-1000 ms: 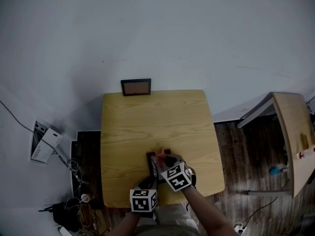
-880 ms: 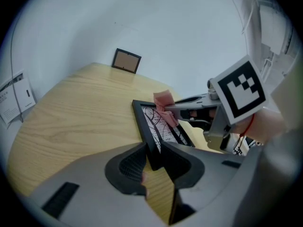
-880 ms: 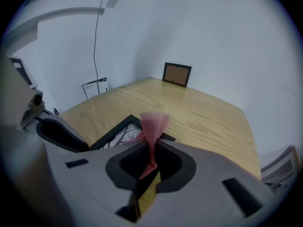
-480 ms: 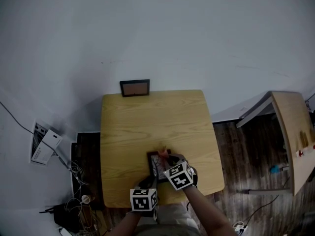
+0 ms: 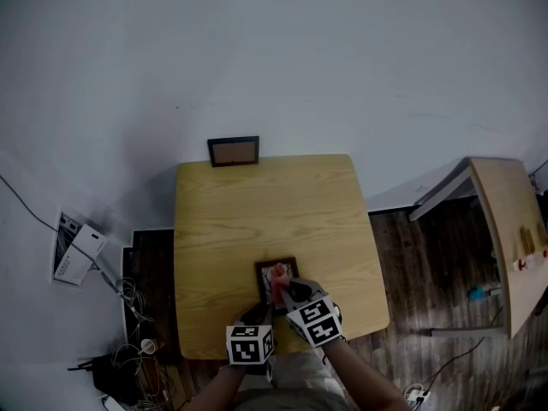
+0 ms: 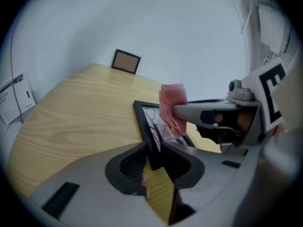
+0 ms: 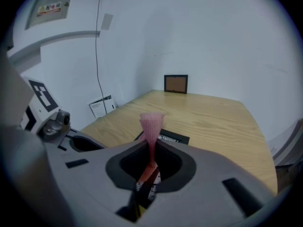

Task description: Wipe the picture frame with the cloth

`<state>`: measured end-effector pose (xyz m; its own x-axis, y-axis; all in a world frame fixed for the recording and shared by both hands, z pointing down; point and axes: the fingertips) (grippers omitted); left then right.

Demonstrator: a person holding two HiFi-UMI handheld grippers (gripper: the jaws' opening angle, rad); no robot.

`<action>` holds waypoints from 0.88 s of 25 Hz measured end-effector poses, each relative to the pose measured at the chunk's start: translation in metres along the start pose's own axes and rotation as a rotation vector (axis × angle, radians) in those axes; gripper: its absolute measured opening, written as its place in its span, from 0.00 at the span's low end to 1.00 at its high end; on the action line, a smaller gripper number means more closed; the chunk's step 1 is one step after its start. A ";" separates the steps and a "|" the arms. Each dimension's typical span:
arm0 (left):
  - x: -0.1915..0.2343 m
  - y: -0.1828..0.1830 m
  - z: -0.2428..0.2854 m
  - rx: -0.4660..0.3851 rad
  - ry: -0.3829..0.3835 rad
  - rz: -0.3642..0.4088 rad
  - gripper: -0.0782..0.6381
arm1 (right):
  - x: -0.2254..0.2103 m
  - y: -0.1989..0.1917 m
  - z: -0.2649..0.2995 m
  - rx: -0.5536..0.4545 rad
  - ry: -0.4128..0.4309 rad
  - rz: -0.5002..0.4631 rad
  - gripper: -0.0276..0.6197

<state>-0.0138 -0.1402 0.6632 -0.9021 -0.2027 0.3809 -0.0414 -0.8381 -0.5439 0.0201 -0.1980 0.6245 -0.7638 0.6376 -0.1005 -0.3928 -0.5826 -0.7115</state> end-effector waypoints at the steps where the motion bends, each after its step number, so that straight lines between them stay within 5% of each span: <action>1: 0.000 0.000 0.000 -0.001 0.001 0.001 0.23 | 0.004 -0.002 0.000 0.004 0.011 -0.002 0.07; 10: 0.000 0.000 0.000 -0.005 0.003 0.003 0.23 | 0.032 -0.022 0.005 0.054 0.078 -0.031 0.07; 22: 0.000 -0.001 0.000 -0.007 0.009 0.003 0.23 | 0.032 -0.036 0.014 0.122 0.060 -0.098 0.07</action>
<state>-0.0143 -0.1396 0.6635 -0.9062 -0.2006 0.3724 -0.0415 -0.8340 -0.5502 0.0023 -0.1637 0.6562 -0.6886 0.7209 -0.0785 -0.5259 -0.5711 -0.6303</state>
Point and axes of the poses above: the fingertips, and each gripper's own axes: z forward along the fingers, x to its left, y out of its top, and after that the axes turned 3 degrees about x, right-handed
